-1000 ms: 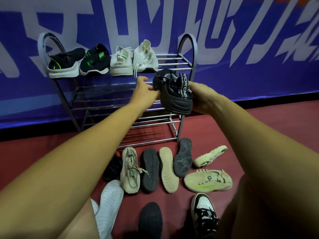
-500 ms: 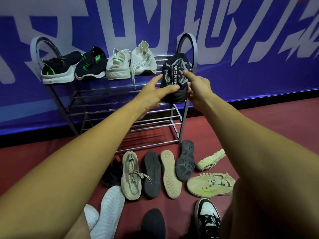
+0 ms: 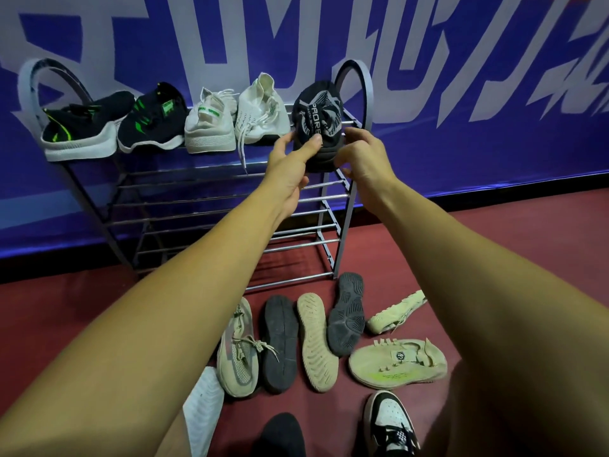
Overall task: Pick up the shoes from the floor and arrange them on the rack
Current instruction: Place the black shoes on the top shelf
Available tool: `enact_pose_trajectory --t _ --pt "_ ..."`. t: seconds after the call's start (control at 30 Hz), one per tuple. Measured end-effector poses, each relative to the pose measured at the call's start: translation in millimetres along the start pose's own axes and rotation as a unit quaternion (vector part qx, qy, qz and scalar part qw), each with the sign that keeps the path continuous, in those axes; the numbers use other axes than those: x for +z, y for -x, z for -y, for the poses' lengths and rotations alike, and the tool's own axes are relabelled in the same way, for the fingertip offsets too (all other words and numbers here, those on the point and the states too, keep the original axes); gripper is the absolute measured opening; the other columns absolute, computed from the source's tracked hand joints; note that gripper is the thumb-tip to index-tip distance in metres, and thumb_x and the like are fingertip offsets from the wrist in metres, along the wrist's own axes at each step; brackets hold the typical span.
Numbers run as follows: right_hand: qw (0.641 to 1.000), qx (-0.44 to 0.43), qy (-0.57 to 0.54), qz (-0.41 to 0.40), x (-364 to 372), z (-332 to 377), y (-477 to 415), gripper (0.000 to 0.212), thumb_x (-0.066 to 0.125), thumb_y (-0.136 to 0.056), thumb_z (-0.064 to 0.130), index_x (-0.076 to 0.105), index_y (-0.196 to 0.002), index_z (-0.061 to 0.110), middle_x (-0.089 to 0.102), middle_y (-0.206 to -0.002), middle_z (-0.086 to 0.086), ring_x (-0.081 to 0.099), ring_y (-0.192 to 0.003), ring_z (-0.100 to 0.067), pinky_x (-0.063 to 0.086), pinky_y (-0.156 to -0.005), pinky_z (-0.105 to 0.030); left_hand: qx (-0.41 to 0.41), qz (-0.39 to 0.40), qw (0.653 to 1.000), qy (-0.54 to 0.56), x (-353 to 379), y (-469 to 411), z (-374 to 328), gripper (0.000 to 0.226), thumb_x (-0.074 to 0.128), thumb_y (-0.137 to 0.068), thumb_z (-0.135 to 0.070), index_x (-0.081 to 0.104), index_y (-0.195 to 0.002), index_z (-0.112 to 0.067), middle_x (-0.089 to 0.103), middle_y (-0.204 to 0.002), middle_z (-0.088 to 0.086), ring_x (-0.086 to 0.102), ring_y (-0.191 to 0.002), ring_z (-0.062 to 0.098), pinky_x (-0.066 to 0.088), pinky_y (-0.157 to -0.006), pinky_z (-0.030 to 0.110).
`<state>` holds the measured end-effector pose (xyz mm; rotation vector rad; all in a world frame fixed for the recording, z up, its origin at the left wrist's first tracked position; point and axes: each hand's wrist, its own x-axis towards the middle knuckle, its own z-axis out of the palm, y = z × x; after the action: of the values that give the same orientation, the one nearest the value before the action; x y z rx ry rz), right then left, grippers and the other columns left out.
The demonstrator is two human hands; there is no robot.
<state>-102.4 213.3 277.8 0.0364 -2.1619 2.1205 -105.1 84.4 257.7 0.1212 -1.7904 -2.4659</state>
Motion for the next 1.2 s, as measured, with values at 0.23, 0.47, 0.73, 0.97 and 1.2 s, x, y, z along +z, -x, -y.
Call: enact_pose_trajectory --t 0.23,0.47,0.73,0.97,1.2 --pt "0.997 0.007 0.067 0.030 -4.0 -18.5 -10.1 0.062 0.058 -0.086 -0.007 0.049 -0.141 0.021 0.066 -0.102 0.002 0.062 -0.090 -0.009 0.044 -0.068 -0.020 0.029 0.000 0.998 -0.046 2.2 -13.8 8.3 0.053 0.067 -0.093 -0.024 0.046 -0.140 -0.035 0.066 -0.124 -0.001 0.062 -0.104 0.017 0.039 -0.066 0.026" --pt "1.000 -0.003 0.000 -0.008 0.8 -23.1 -25.6 0.049 0.048 -0.093 -0.003 0.050 -0.140 0.013 0.063 -0.119 0.001 0.060 -0.104 -0.015 0.048 -0.078 -0.023 0.014 0.018 0.981 -0.192 1.5 -26.4 11.8 0.064 0.054 -0.098 -0.035 0.021 -0.153 -0.043 0.055 -0.141 -0.002 0.062 -0.108 0.015 0.049 -0.067 0.025" --pt "0.999 -0.025 -0.033 -0.027 10.3 -20.5 -40.2 0.053 0.064 -0.085 -0.007 0.055 -0.134 0.010 0.062 -0.099 0.014 0.064 -0.101 -0.010 0.053 -0.087 -0.023 0.069 -0.018 0.975 -0.210 11.1 -48.1 10.7 0.062 0.051 -0.099 -0.023 0.025 -0.156 -0.028 0.038 -0.156 -0.001 0.043 -0.138 0.019 0.036 -0.115 0.039" --pt "0.996 0.000 0.010 -0.093 30.8 -35.0 -54.1 0.052 0.073 -0.084 0.008 0.055 -0.131 0.016 0.067 -0.119 -0.005 0.066 -0.108 -0.020 0.053 -0.098 -0.042 0.112 -0.056 0.935 -0.331 9.3 -58.4 18.9 0.058 0.045 -0.099 -0.025 0.027 -0.154 -0.033 0.052 -0.144 -0.002 0.048 -0.132 0.021 0.043 -0.108 0.044" --pt "0.993 -0.005 0.079 -0.092 30.5 -28.5 -49.5 0.050 0.071 -0.089 0.019 0.053 -0.135 0.021 0.066 -0.122 -0.001 0.064 -0.105 -0.017 0.045 -0.077 -0.027 0.075 0.005 0.917 -0.392 -9.5 -48.9 10.5 0.074 0.051 -0.097 -0.019 0.010 -0.157 -0.036 0.050 -0.069 -0.003 0.047 -0.062 0.012 0.043 -0.060 0.029"
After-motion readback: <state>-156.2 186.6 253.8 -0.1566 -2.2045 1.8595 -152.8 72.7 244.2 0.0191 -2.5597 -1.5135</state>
